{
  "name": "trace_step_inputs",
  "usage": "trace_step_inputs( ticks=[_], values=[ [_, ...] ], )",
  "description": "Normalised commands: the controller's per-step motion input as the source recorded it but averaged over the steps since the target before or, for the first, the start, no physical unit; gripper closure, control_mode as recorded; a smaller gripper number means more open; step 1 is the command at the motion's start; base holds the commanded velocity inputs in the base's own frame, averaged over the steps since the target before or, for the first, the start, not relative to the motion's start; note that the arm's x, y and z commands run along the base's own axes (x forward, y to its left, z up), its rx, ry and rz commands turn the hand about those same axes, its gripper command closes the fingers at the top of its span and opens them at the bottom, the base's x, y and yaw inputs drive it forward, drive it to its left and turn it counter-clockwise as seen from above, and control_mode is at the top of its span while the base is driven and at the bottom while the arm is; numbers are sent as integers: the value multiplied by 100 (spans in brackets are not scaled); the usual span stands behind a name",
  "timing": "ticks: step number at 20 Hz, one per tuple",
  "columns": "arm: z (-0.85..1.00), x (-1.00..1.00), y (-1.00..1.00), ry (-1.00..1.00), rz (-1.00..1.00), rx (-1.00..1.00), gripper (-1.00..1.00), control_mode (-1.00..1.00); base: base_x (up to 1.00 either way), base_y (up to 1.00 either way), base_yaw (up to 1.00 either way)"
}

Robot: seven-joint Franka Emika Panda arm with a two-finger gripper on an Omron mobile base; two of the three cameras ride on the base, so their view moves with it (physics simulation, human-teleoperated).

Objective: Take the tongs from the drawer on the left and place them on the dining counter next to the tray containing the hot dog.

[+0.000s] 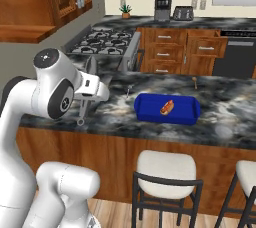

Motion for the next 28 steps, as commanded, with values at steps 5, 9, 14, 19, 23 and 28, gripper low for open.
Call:
trace_step_inputs(
  ticks=[5,9,14,19,23,28],
  values=[
    [0,0,0,0,0,0,100,100,3,0,0],
    [-4,3,1,3,0,0,100,-100,4,1,0],
    [-29,59,2,26,0,-1,100,-100,0,0,0],
    [-24,79,0,22,0,0,100,-100,0,0,0],
    [-21,82,0,15,0,0,100,-100,0,0,0],
    [-24,87,0,11,0,0,100,-100,0,0,0]
  ],
)
